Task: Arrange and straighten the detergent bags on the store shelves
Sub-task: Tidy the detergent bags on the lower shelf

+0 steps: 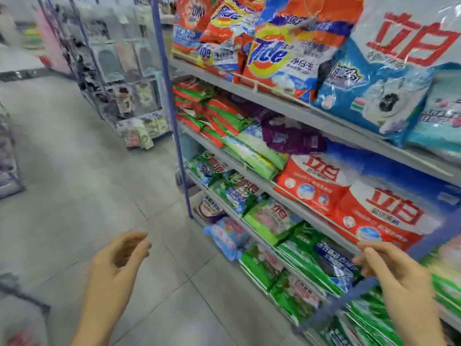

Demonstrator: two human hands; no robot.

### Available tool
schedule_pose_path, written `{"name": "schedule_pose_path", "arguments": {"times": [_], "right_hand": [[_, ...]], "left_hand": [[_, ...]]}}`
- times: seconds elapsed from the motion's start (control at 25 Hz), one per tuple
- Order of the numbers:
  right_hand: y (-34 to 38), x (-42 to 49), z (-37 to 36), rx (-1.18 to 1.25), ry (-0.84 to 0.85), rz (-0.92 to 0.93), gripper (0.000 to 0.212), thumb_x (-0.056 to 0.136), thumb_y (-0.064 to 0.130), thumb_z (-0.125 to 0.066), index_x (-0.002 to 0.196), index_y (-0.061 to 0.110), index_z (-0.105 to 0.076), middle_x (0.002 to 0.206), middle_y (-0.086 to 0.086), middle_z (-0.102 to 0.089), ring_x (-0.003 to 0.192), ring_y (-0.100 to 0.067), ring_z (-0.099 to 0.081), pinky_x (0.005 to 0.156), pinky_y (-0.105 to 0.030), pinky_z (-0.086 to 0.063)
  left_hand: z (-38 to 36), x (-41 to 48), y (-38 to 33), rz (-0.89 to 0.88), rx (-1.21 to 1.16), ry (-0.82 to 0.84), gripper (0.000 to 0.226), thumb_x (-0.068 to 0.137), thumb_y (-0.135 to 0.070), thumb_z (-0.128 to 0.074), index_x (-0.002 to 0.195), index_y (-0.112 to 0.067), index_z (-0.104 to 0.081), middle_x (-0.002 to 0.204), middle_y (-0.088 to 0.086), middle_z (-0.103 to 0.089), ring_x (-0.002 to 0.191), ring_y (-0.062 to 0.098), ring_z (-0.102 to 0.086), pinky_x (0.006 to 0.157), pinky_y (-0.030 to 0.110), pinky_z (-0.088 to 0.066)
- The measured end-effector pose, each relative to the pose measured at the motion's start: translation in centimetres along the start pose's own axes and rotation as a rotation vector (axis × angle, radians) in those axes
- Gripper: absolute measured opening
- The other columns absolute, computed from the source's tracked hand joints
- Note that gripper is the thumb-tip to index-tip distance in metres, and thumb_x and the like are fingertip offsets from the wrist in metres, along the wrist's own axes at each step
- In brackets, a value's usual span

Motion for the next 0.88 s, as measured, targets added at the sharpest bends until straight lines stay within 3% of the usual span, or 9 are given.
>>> {"name": "schedule_pose_path", "arguments": {"times": [0.04, 0.08, 0.16, 0.24, 0.36, 0.4, 0.52, 0.68, 0.88], "right_hand": [[0.1, 0.9, -1.6, 0.017, 0.029, -0.002, 0.012, 0.085, 0.035, -0.062, 0.075, 0.038, -0.069, 0.069, 0.003, -0.068, 0.057, -0.003, -0.06, 0.055, -0.008, -0.047], [-0.3, 2.0, -2.7, -0.017, 0.033, -0.004, 0.028, 0.087, 0.015, -0.058, 0.073, 0.037, -0.068, 0.067, 0.002, -0.067, 0.055, -0.004, -0.058, 0.053, -0.008, -0.045], [-1.5, 4.1, -4.8, -0.021, 0.068, -0.047, 0.031, 0.086, 0.003, -0.054, 0.072, 0.028, -0.067, 0.065, -0.001, -0.064, 0.053, -0.005, -0.055, 0.051, -0.011, -0.044], [-2.0, 7.0, -6.8, 0.004, 0.039, -0.082, 0.028, 0.089, 0.007, -0.055, 0.067, 0.022, -0.065, 0.066, -0.006, -0.061, 0.052, -0.007, -0.051, 0.051, -0.013, -0.041], [-2.3, 11.5, -9.6, -0.003, 0.017, -0.088, 0.024, 0.082, 0.052, -0.058, 0.074, 0.031, -0.066, 0.067, -0.004, -0.061, 0.054, -0.01, -0.051, 0.051, -0.018, -0.042], [-2.5, 13.2, -10.5, -0.01, 0.013, -0.084, 0.022, 0.081, 0.053, -0.058, 0.076, 0.033, -0.065, 0.066, -0.002, -0.061, 0.055, -0.009, -0.053, 0.052, -0.018, -0.042], [-3.4, 17.4, -12.9, -0.053, 0.031, -0.078, 0.02, 0.088, 0.018, -0.058, 0.077, 0.034, -0.063, 0.068, 0.003, -0.062, 0.06, -0.011, -0.055, 0.056, -0.023, -0.044], [-4.8, 21.1, -14.9, -0.097, -0.046, -0.13, 0.02, 0.087, 0.012, -0.059, 0.074, 0.027, -0.064, 0.072, 0.002, -0.064, 0.066, -0.016, -0.057, 0.062, -0.029, -0.045], [-6.3, 25.6, -18.6, -0.201, -0.231, -0.167, 0.018, 0.088, 0.011, -0.059, 0.08, 0.028, -0.06, 0.075, 0.008, -0.064, 0.069, -0.002, -0.057, 0.06, -0.012, -0.043]], "left_hand": [[-0.4, 0.9, 0.6, 0.016, -0.005, 0.011, 0.007, 0.077, -0.022, -0.068, 0.081, -0.026, -0.066, 0.079, 0.006, -0.071, 0.068, 0.005, -0.065, 0.067, 0.016, -0.048], [-0.8, 2.0, 1.1, 0.03, 0.002, 0.017, 0.011, 0.081, -0.016, -0.07, 0.081, -0.026, -0.067, 0.076, 0.004, -0.072, 0.069, 0.006, -0.065, 0.068, 0.016, -0.049], [-1.8, 4.7, 1.7, 0.045, 0.018, 0.036, 0.02, 0.085, -0.009, -0.064, 0.082, -0.028, -0.068, 0.076, -0.003, -0.072, 0.069, 0.007, -0.065, 0.068, 0.016, -0.049], [-3.3, 8.2, 1.8, 0.044, 0.04, 0.069, 0.022, 0.085, -0.009, -0.062, 0.082, -0.031, -0.067, 0.078, -0.007, -0.071, 0.067, 0.006, -0.065, 0.065, 0.012, -0.048], [-5.7, 13.6, 1.0, 0.03, 0.039, 0.127, 0.022, 0.08, -0.019, -0.072, 0.081, -0.04, -0.066, 0.079, -0.008, -0.071, 0.068, 0.005, -0.065, 0.065, 0.014, -0.048], [-6.6, 15.6, 0.8, 0.027, 0.037, 0.143, 0.019, 0.076, -0.024, -0.073, 0.08, -0.041, -0.065, 0.08, -0.008, -0.071, 0.069, 0.005, -0.065, 0.067, 0.015, -0.048], [-9.3, 20.6, 1.5, 0.01, 0.071, 0.199, 0.021, 0.081, -0.021, -0.07, 0.081, -0.042, -0.065, 0.08, -0.01, -0.071, 0.071, 0.004, -0.067, 0.067, 0.012, -0.049], [-13.4, 25.7, 2.9, 0.0, 0.097, 0.291, 0.023, 0.086, -0.013, -0.061, 0.082, -0.035, -0.066, 0.082, -0.007, -0.071, 0.074, 0.008, -0.067, 0.065, 0.014, -0.05], [-19.0, 32.5, 4.1, -0.036, 0.104, 0.512, 0.009, 0.077, -0.034, -0.069, 0.084, -0.036, -0.066, 0.083, -0.009, -0.07, 0.077, 0.011, -0.066, 0.069, 0.023, -0.051]]}}
Point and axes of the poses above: each hand's wrist, its own x-axis towards the middle knuckle, its own z-axis out of the back of the hand, y = z × x, the point moved 8 cm from there along x, towards the middle knuckle
